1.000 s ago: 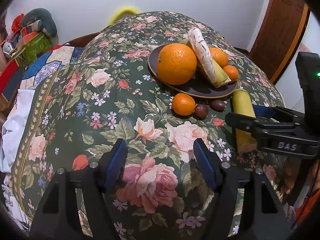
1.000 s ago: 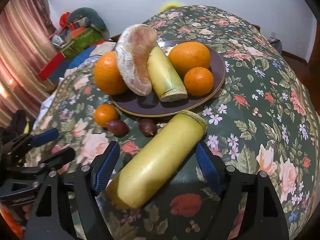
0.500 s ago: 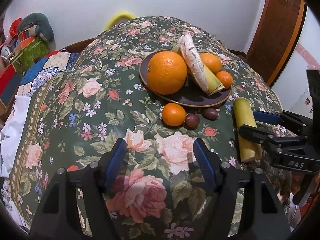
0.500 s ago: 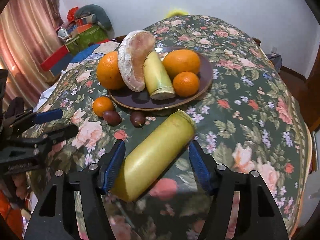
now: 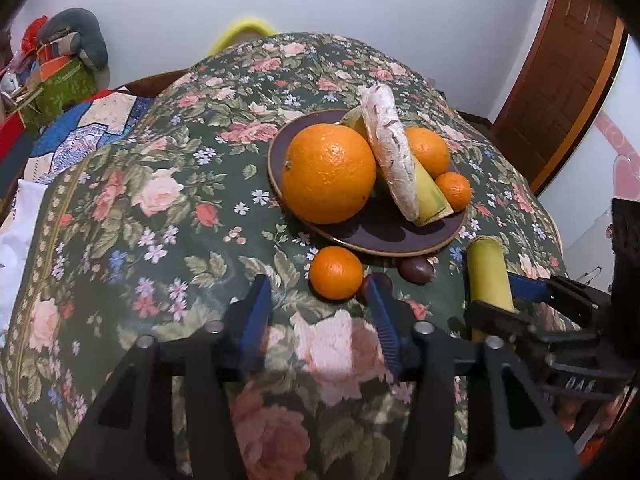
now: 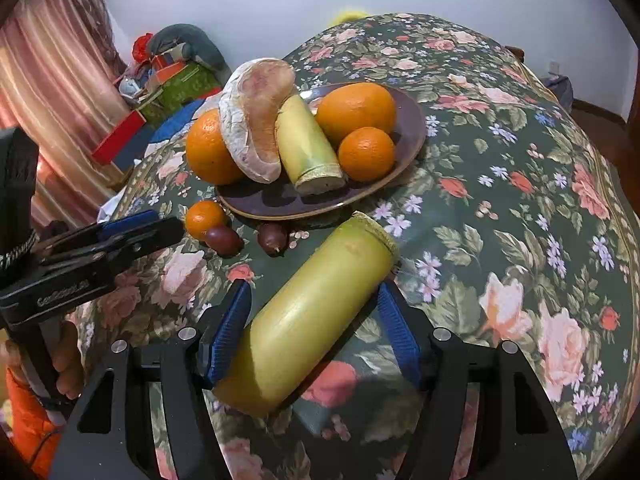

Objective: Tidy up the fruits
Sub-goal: 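Lift the yellow cylinder upright with the right gripper while the left approaches a tangerine, then carry the yellow cylinder toward the plate with the right gripper while the left grasps the tangerine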

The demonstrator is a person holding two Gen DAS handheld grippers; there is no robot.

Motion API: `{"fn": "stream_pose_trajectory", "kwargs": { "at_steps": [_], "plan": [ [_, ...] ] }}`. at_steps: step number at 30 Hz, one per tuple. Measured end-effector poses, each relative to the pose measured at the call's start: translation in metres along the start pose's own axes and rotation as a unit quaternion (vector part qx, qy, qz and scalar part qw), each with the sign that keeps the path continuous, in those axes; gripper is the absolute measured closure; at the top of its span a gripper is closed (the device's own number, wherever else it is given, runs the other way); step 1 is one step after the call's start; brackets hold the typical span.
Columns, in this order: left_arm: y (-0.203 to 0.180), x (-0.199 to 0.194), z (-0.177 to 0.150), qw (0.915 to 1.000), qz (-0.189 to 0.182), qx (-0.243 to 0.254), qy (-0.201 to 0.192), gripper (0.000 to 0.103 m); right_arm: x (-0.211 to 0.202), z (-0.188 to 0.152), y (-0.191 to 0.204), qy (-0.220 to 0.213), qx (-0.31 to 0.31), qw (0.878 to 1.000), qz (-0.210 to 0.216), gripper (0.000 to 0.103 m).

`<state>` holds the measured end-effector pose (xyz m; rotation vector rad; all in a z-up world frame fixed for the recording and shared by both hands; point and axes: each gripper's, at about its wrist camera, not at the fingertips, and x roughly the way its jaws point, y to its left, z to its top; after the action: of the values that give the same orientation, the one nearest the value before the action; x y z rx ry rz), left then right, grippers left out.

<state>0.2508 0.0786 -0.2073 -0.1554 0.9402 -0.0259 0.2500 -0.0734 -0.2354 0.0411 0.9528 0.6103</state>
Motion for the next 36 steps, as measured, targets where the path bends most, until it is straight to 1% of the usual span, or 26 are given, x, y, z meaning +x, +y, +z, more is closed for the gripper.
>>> {"fn": "stream_pose_trajectory", "kwargs": {
  "at_steps": [4, 9, 11, 12, 13, 17, 22, 24, 26, 28, 31, 36],
  "plan": [
    [0.001, 0.013, 0.004, 0.9999, -0.011, -0.01, 0.009, 0.058, -0.001, -0.001, 0.001, 0.0, -0.01, 1.0, -0.001, 0.041],
    [-0.001, 0.018, 0.008, 0.9997, -0.017, -0.014, 0.004, 0.058, -0.001, -0.002, 0.0, 0.001, -0.009, 1.0, -0.001, 0.041],
    [0.0, 0.02, 0.009, 0.9995, -0.023, -0.019, 0.006, 0.061, -0.002, -0.002, 0.0, -0.002, -0.006, 1.0, -0.001, 0.041],
    [0.001, 0.022, 0.01, 0.9992, -0.031, -0.023, 0.009, 0.067, -0.002, -0.002, 0.0, -0.004, -0.006, 1.0, -0.001, 0.042],
    [0.001, 0.023, 0.011, 0.9991, -0.034, -0.024, 0.011, 0.071, -0.002, -0.003, 0.001, -0.005, -0.006, 1.0, 0.0, 0.043],
    [0.003, 0.024, 0.012, 0.9989, -0.037, -0.024, 0.015, 0.072, -0.006, -0.003, 0.003, -0.003, -0.019, 1.0, 0.006, 0.052],
    [0.004, 0.015, 0.006, 0.9996, -0.019, -0.016, 0.012, 0.073, -0.015, -0.006, 0.002, 0.002, -0.049, 0.999, -0.006, 0.062],
    [0.003, 0.008, 0.0, 0.9999, -0.008, -0.006, 0.011, 0.073, -0.02, -0.007, 0.0, 0.001, -0.06, 0.998, -0.018, 0.066],
    [0.003, 0.003, -0.005, 0.9999, -0.005, 0.001, 0.012, 0.073, -0.025, -0.007, -0.002, -0.001, -0.065, 0.997, -0.031, 0.07],
    [0.003, -0.002, -0.011, 0.9999, -0.003, 0.007, 0.012, 0.073, -0.03, -0.008, -0.005, -0.005, -0.064, 0.997, -0.04, 0.072],
    [0.002, -0.011, -0.018, 0.9998, 0.0, 0.017, 0.014, 0.073, -0.036, -0.006, -0.01, -0.01, -0.052, 0.997, -0.049, 0.071],
    [0.0, -0.014, -0.023, 0.9995, 0.004, 0.028, 0.015, 0.073, -0.024, -0.001, -0.015, 0.003, -0.026, 0.999, -0.03, 0.069]
  ]
}}
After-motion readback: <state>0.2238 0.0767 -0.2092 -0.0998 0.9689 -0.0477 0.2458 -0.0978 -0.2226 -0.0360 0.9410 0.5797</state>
